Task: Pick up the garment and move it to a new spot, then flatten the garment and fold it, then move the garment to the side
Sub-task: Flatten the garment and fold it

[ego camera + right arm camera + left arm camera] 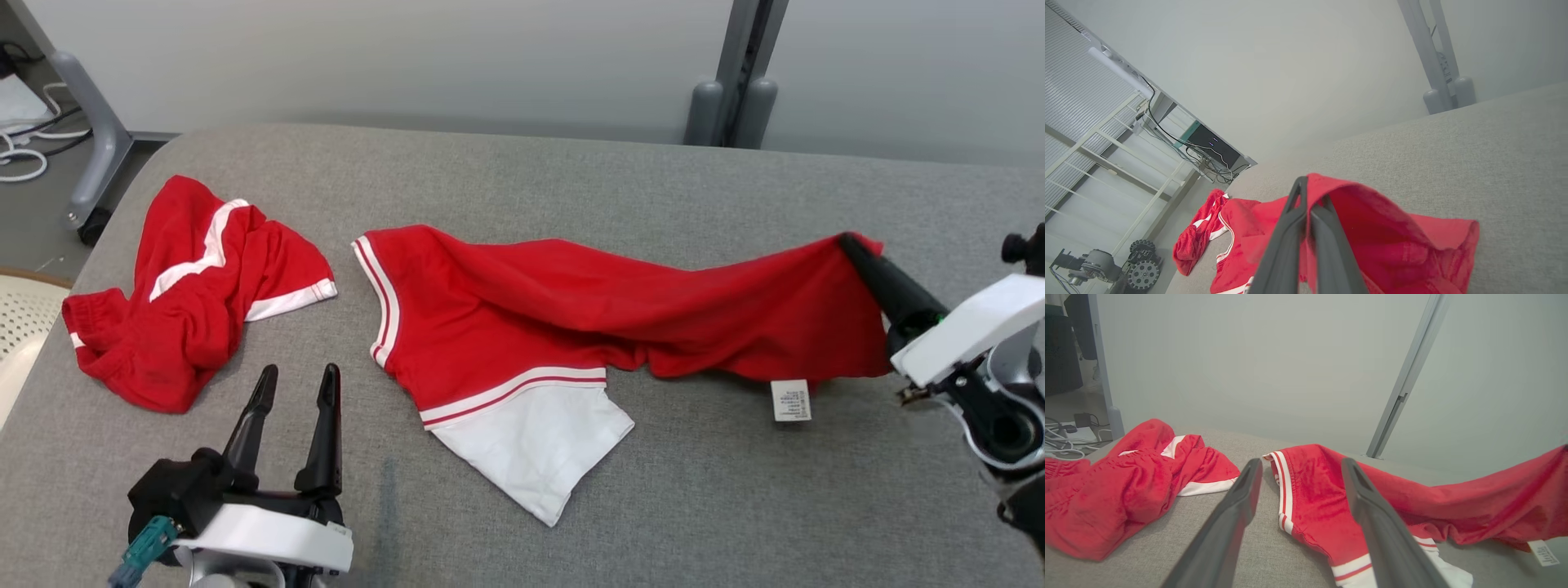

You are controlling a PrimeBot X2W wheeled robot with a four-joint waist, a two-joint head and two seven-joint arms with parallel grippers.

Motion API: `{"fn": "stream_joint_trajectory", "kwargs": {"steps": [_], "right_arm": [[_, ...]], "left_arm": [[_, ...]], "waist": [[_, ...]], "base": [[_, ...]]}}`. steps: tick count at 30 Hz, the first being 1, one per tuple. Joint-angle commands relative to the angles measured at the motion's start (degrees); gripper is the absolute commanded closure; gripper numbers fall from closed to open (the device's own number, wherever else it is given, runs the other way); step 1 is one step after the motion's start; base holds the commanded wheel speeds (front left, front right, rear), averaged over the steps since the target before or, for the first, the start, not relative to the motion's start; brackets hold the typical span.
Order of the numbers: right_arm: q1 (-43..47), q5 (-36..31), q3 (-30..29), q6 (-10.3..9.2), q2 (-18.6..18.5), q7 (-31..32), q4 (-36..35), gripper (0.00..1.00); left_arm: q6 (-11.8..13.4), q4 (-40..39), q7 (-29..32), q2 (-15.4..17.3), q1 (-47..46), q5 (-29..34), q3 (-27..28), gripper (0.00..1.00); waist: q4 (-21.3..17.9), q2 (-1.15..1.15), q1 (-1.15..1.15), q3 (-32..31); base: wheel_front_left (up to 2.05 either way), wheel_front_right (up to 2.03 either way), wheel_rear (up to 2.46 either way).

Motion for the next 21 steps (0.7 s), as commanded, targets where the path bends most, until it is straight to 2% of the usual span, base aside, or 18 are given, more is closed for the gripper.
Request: {"fn": "stream_joint_trajectory", "kwargs": {"steps": [1,9,19,20,21], "right_arm": [[-2.7,1.4,-0.5,0.13,-0.5,0.7,2.7,1.00],[-13.6,3.9,-0.9,0.13,-2.1,-0.2,16.1,1.00],[-21.8,2.9,2.4,0.13,-1.0,-1.4,31.3,1.00],[-22.5,2.3,3.0,0.13,-1.1,-1.6,32.8,0.71],[-23.1,1.7,3.5,0.13,-1.1,-2.2,33.9,0.32]], "left_arm": [[-0.2,0.0,-0.2,0.2,-1.9,-0.3,-0.4,0.00],[-0.4,0.3,-0.2,0.1,-5.4,-0.4,-2.4,0.00],[-0.5,1.2,-0.2,0.1,-7.9,-0.3,-3.6,0.00],[-0.5,1.2,-0.2,0.1,-7.9,-0.3,-3.7,0.00],[-0.5,1.3,-0.2,0.1,-7.8,-0.2,-3.7,0.00]], "waist": [[1.4,0.00,0.00,2.1],[5.0,0.00,0.00,7.0],[7.0,0.00,0.00,9.2],[7.0,0.00,0.00,9.2],[6.9,0.00,0.00,9.2]], "base": [[0.00,0.00,0.00],[0.00,0.00,0.00],[0.00,0.00,0.00],[0.00,0.00,0.00],[0.00,0.00,0.00]]}}
